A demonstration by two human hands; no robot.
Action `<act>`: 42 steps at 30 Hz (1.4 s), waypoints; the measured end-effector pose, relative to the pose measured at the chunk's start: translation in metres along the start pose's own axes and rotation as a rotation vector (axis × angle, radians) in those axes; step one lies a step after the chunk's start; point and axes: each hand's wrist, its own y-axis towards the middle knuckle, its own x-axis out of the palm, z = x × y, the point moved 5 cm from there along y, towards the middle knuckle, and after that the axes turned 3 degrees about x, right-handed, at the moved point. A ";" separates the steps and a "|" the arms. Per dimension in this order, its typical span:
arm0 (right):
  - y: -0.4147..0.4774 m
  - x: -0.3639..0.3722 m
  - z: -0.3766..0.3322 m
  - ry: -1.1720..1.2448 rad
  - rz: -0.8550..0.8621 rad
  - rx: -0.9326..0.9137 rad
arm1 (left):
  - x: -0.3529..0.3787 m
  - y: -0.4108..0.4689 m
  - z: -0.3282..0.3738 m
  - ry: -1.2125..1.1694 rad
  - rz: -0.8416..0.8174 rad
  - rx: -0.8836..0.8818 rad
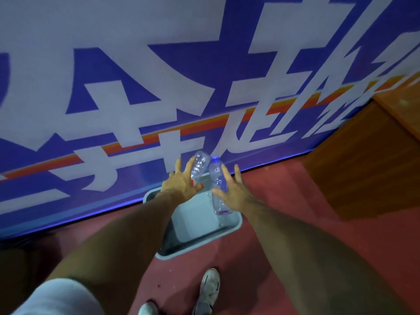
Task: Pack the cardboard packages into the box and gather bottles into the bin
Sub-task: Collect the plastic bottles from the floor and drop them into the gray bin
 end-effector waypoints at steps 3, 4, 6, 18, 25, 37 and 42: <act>0.001 -0.001 0.007 -0.043 0.002 0.023 | 0.003 -0.004 -0.008 0.053 -0.010 -0.026; 0.000 -0.001 0.008 -0.053 0.002 0.029 | 0.003 -0.006 -0.010 0.070 -0.015 -0.032; -0.002 -0.001 0.008 -0.088 0.006 0.041 | 0.000 -0.010 -0.010 0.082 -0.017 -0.037; -0.021 -0.037 -0.024 -0.211 0.136 0.047 | -0.043 -0.028 0.011 0.288 0.082 0.049; -0.076 -0.065 -0.038 -0.176 0.298 0.138 | -0.079 -0.054 0.051 0.364 0.129 0.196; -0.295 -0.109 0.017 -0.010 0.655 0.552 | -0.082 -0.173 0.195 0.409 0.139 0.689; -0.400 -0.098 0.068 0.073 0.744 0.725 | -0.034 -0.245 0.263 0.458 0.086 0.902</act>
